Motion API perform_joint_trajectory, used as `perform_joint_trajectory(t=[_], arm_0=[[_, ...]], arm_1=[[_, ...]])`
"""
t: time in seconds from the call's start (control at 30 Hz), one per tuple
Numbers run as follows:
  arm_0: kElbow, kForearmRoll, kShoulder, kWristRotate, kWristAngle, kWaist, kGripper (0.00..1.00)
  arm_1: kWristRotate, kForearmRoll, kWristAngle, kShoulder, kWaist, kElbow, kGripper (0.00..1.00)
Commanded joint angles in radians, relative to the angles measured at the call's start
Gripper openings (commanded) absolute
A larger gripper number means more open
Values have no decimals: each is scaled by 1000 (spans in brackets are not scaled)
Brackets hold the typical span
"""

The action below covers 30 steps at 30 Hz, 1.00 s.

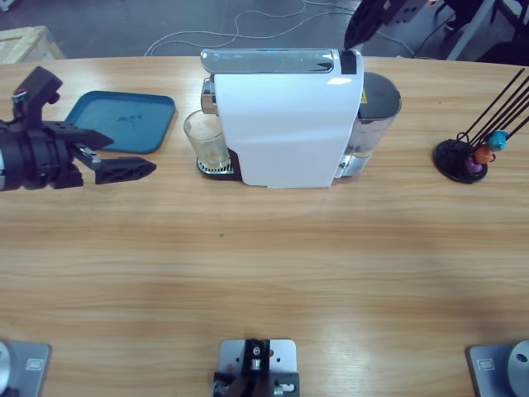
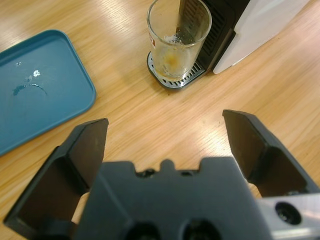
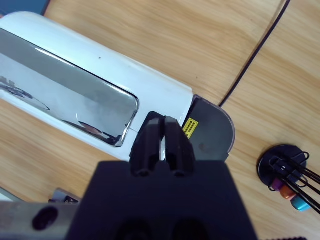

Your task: Pour coffee

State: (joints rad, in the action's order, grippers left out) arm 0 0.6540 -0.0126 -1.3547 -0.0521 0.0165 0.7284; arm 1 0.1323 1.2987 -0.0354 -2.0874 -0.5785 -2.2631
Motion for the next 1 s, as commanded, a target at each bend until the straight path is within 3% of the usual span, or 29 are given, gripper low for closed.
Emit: perform_joint_trajectory(t=[0.03, 1.0], arm_0=[[-8, 11, -30, 0, 11, 9, 996], [-30, -2, 14, 7, 22, 13, 996]], arm_1=[[-13, 65, 43, 123, -18, -33, 1000], [1, 67, 45, 111, -59, 40, 1000]])
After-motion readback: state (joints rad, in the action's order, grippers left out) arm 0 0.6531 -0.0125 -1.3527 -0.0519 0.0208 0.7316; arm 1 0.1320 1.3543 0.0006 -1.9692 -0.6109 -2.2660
